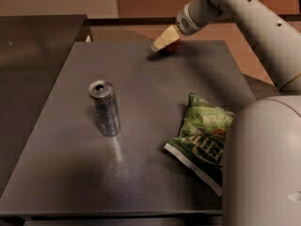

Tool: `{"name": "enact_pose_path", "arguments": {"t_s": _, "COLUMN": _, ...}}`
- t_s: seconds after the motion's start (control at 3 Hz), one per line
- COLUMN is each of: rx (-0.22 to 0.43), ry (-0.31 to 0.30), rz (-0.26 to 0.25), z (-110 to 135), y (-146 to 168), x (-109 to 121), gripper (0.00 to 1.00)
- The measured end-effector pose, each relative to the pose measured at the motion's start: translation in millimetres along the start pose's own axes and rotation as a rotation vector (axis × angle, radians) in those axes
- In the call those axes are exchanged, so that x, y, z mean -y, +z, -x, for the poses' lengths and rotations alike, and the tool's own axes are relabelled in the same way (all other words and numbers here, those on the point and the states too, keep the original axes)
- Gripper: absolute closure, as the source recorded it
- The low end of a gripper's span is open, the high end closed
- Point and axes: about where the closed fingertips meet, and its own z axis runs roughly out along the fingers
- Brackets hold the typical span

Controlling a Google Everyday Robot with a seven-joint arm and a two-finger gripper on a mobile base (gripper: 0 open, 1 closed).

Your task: Pick apple

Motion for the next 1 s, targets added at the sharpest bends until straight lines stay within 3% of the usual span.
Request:
{"name": "enact_pose_path", "arguments": {"t_s": 0.33, "rx": -0.008, "ry": 0.014, "rz": 0.014, "z": -2, "y": 12, "x": -1, "gripper": 0.0}}
{"name": "enact_pose_path", "arguments": {"t_s": 0.67, "rx": -0.038, "ry": 0.03, "rz": 0.03, "z": -8, "y": 19, "x": -3, "gripper": 0.18}}
{"name": "enact_pose_path", "arguments": {"t_s": 1.0, "rx": -0.053, "ry": 0.044, "rz": 0.048, "z": -15, "y": 21, "x": -5, "gripper": 0.42}}
